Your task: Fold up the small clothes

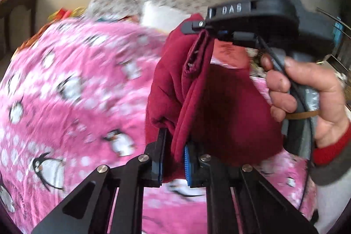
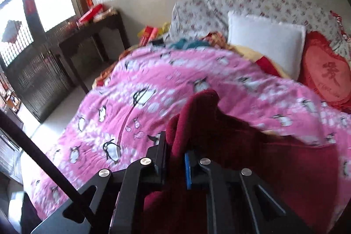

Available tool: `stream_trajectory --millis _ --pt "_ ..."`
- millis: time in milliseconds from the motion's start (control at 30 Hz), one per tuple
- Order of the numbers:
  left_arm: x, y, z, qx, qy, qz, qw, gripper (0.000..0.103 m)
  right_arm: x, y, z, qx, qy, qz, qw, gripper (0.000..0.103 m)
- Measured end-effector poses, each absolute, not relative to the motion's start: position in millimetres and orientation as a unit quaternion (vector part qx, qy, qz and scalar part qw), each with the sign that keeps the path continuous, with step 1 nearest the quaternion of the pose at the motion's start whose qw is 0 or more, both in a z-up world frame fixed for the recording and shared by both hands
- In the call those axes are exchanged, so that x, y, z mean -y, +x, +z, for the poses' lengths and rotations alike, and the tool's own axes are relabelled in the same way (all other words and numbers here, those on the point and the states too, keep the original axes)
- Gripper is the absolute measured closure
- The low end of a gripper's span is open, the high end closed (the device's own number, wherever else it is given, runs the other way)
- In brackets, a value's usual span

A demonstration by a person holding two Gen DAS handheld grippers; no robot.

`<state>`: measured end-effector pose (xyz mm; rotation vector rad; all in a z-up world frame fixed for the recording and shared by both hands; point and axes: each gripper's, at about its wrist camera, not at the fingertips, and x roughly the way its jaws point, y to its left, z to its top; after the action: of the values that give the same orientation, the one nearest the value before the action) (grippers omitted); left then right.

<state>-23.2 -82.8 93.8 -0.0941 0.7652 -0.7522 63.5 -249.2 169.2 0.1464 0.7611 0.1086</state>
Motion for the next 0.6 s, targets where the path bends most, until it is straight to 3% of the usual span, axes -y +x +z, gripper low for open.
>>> stream_trajectory --millis 300,533,600 --pt "225.2 -85.0 117.7 -0.351 0.051 -0.462 0.813 0.090 368.1 -11.0 190.0 -0.372 0.032 -0.048 0.926 0.091" --pt "312.4 -106.5 83.2 -0.361 0.121 -0.448 0.809 0.089 438.7 -11.6 140.5 -0.402 0.037 -0.116 0.908 0.091" --pt "311.3 -109.1 84.9 -0.362 0.127 -0.449 0.807 0.082 444.8 1.9 111.8 -0.425 0.037 -0.130 0.895 0.091"
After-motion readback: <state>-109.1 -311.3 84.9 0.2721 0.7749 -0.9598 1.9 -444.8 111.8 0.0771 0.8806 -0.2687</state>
